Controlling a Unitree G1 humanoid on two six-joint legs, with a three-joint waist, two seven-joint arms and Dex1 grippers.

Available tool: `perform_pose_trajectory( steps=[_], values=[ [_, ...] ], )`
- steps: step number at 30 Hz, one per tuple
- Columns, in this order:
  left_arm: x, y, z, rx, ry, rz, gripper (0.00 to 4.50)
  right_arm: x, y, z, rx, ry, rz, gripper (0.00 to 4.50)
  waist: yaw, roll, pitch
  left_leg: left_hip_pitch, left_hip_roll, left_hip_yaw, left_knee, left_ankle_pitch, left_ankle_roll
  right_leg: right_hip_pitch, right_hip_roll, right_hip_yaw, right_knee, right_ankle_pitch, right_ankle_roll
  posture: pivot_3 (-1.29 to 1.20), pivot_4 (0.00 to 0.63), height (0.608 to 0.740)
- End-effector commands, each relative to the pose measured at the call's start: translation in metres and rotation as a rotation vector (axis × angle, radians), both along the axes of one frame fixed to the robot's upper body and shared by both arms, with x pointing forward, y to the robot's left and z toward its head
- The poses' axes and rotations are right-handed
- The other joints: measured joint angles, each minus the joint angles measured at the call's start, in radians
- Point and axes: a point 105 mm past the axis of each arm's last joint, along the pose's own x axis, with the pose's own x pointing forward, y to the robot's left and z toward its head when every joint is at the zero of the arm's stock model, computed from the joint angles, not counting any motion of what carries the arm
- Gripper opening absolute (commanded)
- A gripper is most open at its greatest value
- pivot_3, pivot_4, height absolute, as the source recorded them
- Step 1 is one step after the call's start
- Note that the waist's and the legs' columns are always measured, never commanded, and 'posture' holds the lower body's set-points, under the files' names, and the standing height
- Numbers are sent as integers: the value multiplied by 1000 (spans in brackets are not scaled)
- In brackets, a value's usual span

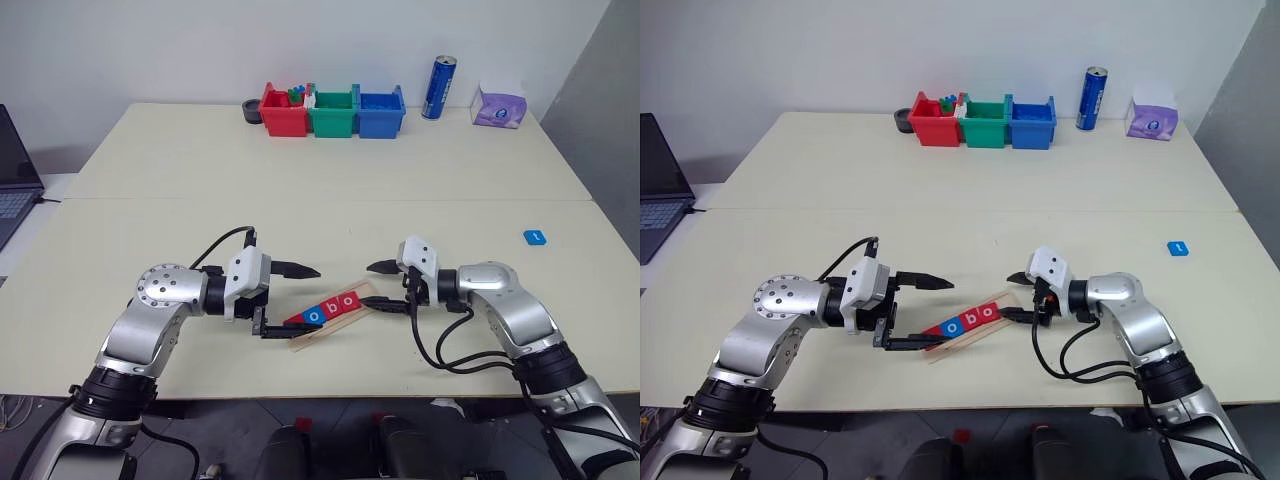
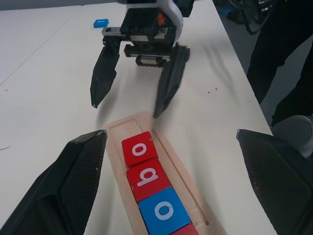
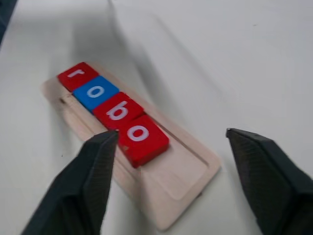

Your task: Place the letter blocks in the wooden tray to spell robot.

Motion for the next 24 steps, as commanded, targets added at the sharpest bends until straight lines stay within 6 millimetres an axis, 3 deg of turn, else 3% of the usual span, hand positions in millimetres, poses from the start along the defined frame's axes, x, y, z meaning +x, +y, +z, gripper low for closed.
perform_pose_trajectory(
  steps=[1,7,8,16,24],
  values=[
    [-1,-2,6,-4,-36,-15,4500,16,2,3,-11,-106,-39,2414,0,0,0,0,0,0,0,0,0,0,0,0,0,0,0,0,150,740],
    [-4,-2,5,-3,-33,-18,4500,34,9,-3,-3,-138,-69,159,-2,0,0,0,0,0,0,0,0,-1,0,1,1,0,0,0,150,740],
    [-4,-2,5,-2,-32,-18,4500,36,9,-5,-8,-140,-66,47,-2,0,0,0,0,0,0,0,0,-1,0,1,1,0,0,0,150,740],
    [-5,-1,4,2,-29,-16,4500,55,13,-10,-65,-197,-57,47,-2,0,0,0,0,1,0,0,0,-1,0,1,1,0,0,0,150,740],
    [-6,1,4,4,-30,-14,4500,45,8,-20,-110,-203,26,47,-2,0,0,0,0,1,0,0,0,-1,-1,1,1,0,0,0,150,740]
  ],
)
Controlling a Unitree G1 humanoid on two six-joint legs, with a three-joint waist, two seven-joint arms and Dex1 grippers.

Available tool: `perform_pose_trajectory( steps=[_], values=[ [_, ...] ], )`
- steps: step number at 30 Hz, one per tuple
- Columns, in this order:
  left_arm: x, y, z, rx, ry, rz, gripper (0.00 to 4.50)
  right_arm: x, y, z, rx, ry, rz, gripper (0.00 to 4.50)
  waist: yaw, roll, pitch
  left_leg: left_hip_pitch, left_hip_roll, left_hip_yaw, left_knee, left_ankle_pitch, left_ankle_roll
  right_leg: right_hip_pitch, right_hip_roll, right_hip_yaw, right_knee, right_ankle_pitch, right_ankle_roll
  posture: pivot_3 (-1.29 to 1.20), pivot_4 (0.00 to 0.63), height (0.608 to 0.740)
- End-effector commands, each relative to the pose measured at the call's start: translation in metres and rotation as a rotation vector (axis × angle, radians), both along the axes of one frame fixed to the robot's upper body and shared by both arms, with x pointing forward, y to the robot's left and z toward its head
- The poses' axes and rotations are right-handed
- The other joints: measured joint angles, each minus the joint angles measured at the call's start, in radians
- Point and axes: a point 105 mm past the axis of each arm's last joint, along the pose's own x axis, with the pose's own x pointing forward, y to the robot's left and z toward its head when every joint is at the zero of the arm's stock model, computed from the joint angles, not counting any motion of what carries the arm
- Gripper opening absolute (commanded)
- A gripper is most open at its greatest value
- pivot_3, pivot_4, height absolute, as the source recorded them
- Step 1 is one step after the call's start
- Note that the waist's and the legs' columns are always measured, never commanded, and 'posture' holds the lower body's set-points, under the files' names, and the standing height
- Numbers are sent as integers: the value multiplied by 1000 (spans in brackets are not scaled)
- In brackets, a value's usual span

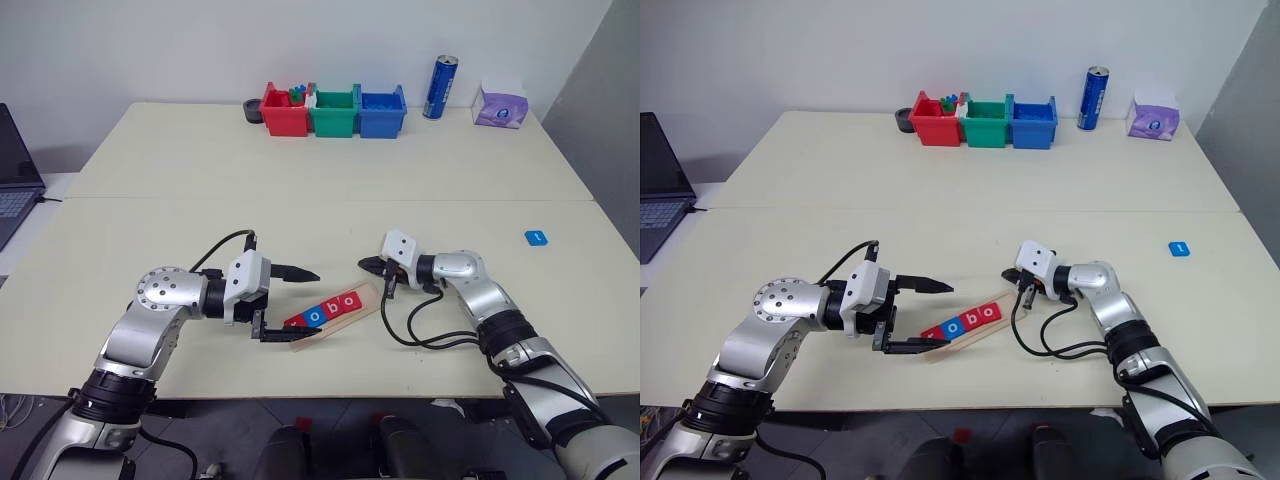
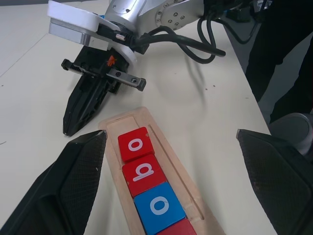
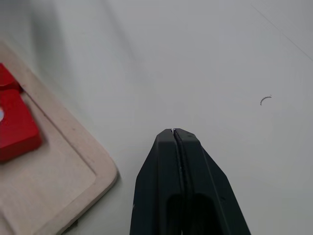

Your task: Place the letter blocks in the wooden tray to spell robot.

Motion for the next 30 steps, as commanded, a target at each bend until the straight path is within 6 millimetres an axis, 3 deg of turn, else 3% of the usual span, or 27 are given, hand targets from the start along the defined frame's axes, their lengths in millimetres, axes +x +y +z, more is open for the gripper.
perform_pose_trajectory(
  steps=[1,13,30],
  values=[
    [-3,-1,8,-3,-44,-16,4500,-8,0,0,-13,-9,54,47,0,0,0,0,0,0,0,0,0,0,0,0,0,0,0,0,150,740],
    [-1,-3,8,-4,-42,-24,4500,-39,-2,-3,-26,11,135,47,1,0,0,0,0,0,0,0,0,0,0,0,0,0,0,0,150,740],
    [-1,-3,8,-3,-44,-28,4500,-51,-6,-4,-28,47,157,47,1,0,0,0,0,0,0,0,0,0,0,0,1,0,0,0,150,740]
  ],
)
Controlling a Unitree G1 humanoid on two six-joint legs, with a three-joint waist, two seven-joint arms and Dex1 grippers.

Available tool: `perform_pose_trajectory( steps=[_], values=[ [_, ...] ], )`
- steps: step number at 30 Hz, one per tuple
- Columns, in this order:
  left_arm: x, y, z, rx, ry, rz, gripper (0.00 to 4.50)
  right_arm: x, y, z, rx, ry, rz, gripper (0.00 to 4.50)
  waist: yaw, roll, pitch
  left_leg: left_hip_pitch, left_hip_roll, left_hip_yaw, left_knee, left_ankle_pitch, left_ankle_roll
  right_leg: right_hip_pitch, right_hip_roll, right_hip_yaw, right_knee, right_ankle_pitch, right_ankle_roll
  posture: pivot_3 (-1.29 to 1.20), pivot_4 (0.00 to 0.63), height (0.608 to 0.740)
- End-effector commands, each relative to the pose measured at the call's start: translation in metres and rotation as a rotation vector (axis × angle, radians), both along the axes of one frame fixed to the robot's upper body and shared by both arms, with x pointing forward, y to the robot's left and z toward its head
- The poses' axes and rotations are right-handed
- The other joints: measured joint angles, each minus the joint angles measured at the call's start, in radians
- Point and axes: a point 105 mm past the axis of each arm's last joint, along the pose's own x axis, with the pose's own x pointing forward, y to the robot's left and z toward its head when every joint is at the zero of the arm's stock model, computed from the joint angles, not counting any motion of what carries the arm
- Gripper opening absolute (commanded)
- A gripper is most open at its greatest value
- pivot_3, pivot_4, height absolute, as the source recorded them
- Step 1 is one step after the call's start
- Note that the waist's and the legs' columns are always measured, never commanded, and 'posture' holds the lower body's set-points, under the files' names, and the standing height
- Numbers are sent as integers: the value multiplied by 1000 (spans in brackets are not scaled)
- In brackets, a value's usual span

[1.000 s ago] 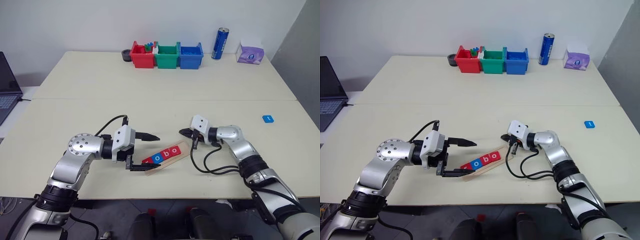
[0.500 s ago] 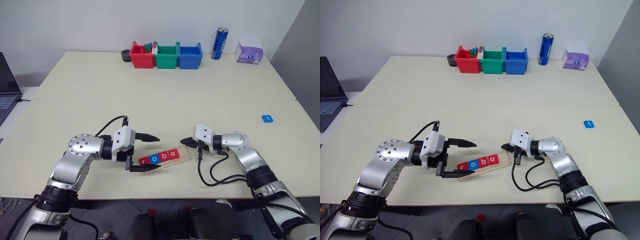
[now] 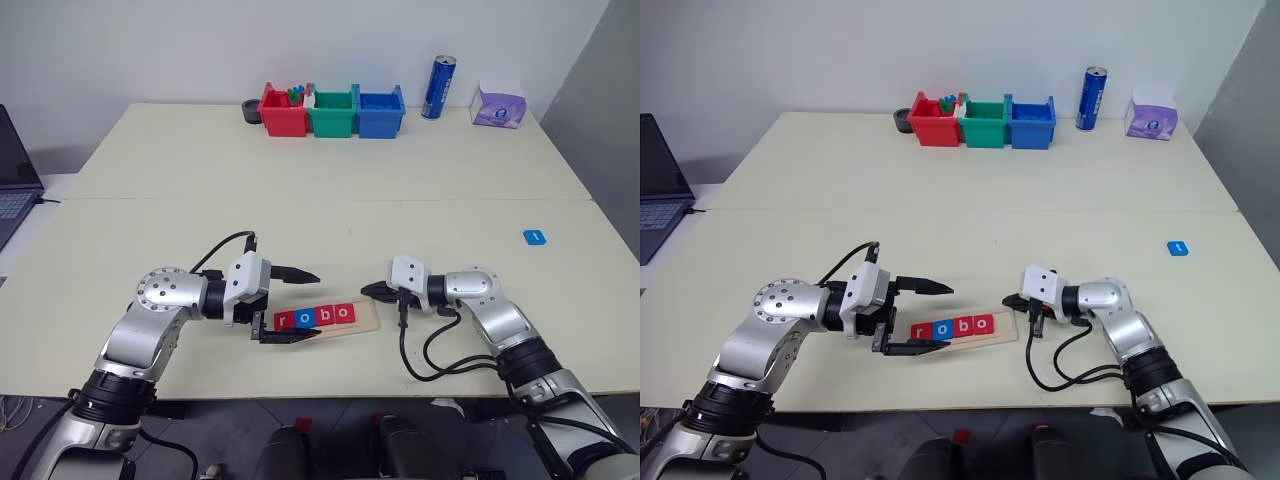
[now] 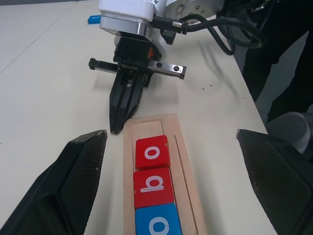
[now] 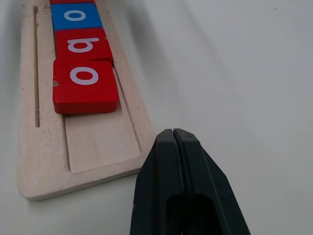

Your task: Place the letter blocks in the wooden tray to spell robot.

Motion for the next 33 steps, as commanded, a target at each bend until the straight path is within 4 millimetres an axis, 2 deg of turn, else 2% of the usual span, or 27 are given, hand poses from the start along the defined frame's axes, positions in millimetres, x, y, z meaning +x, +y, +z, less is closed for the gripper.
perform_pose_trajectory(
  steps=[1,14,20,23,29,32,33],
  values=[
    [0,-3,9,-5,-46,-21,4500,-6,-1,5,6,0,27,47,0,0,0,0,0,0,0,0,0,0,0,0,0,0,0,0,150,740],
    [1,-5,9,-10,-50,-25,4500,-12,-6,5,4,30,34,47,0,0,0,0,0,0,0,0,0,0,0,0,0,0,0,0,150,740],
    [0,-4,9,-9,-50,-23,4500,0,-16,25,28,1,-11,47,1,0,0,0,0,0,0,0,0,0,0,0,0,0,0,0,150,740],
    [-1,-3,9,-8,-49,-22,4500,-2,-19,37,42,5,-8,47,1,0,0,0,0,0,0,0,0,0,0,0,0,0,0,0,150,740],
    [-5,-2,7,-2,-41,-25,4500,-33,-4,55,129,158,42,47,0,0,0,0,1,-1,0,0,0,0,0,0,0,0,0,0,150,740],
    [-6,-1,7,1,-38,-27,4500,-54,5,49,132,244,92,581,2,0,0,0,0,-1,0,0,0,0,0,-1,0,0,0,0,150,740],
    [-6,-1,7,2,-38,-27,4500,-59,7,47,128,258,104,888,2,0,0,0,0,-1,0,0,0,0,0,-1,0,0,0,0,150,740]
  ],
)
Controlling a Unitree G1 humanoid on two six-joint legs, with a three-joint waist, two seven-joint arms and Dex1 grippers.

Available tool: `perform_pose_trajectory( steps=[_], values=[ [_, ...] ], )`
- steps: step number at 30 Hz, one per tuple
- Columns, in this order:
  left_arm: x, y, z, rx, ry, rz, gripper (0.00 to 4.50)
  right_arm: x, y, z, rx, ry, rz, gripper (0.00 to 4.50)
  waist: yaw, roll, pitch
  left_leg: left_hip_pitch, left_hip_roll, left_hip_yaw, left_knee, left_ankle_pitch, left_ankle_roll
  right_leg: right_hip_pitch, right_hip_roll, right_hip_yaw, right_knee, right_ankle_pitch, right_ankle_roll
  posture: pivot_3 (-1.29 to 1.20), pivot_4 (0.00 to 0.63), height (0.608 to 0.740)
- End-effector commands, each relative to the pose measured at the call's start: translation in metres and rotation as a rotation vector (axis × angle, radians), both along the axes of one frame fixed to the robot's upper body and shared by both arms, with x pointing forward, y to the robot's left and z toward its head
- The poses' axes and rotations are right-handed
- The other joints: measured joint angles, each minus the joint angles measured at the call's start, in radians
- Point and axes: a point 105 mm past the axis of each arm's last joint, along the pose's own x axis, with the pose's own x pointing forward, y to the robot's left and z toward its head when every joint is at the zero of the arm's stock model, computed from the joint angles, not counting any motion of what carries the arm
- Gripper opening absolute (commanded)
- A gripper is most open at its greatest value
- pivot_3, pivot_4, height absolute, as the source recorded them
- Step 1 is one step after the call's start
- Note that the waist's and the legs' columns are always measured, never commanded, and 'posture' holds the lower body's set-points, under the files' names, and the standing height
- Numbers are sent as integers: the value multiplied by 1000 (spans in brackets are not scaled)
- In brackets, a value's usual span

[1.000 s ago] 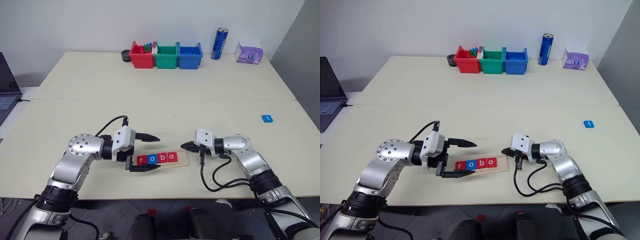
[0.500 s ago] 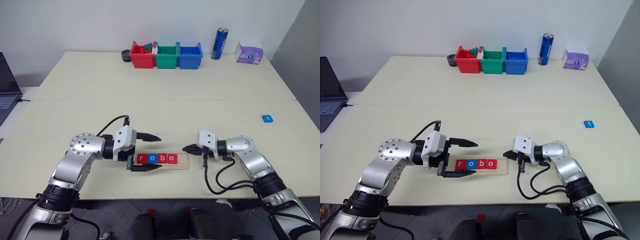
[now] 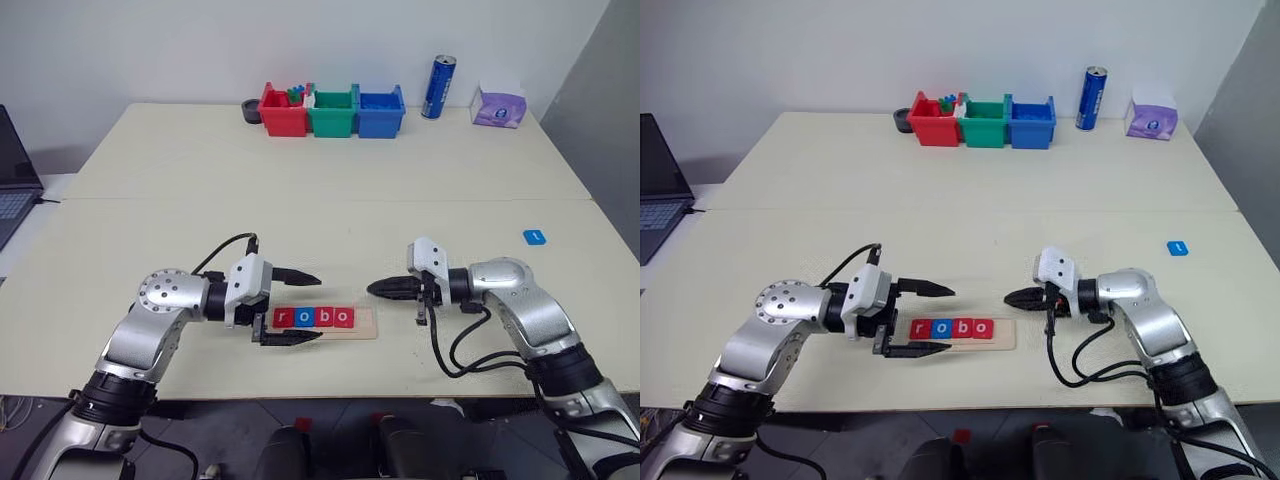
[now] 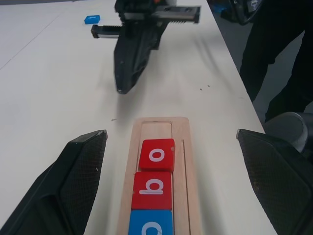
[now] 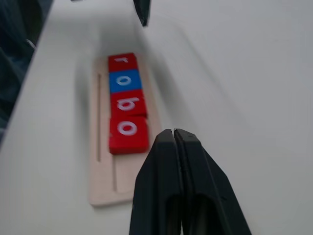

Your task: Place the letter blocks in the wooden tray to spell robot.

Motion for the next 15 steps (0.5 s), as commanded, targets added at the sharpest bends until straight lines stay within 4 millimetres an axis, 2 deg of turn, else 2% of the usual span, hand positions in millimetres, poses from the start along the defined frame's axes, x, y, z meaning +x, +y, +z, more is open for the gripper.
perform_pose_trajectory(
  steps=[1,6,11,15],
  values=[
    [-4,0,9,-2,-44,-22,4500,-22,12,1,14,43,69,1293,0,0,0,0,0,0,0,0,0,0,0,0,0,0,0,0,150,740],
    [-7,0,9,0,-39,-24,4500,-21,26,-6,26,15,37,3052,-1,0,0,0,0,0,0,0,0,0,0,0,0,0,0,0,150,740],
    [-7,1,9,3,-40,-21,4500,-20,34,-7,46,1,22,3052,-1,0,0,0,0,0,0,0,0,0,1,0,0,0,0,0,150,740],
    [-7,2,10,4,-42,-16,4500,-28,38,-6,72,26,57,2190,-1,0,0,0,0,0,0,0,0,0,1,0,0,0,0,0,150,740]
  ],
)
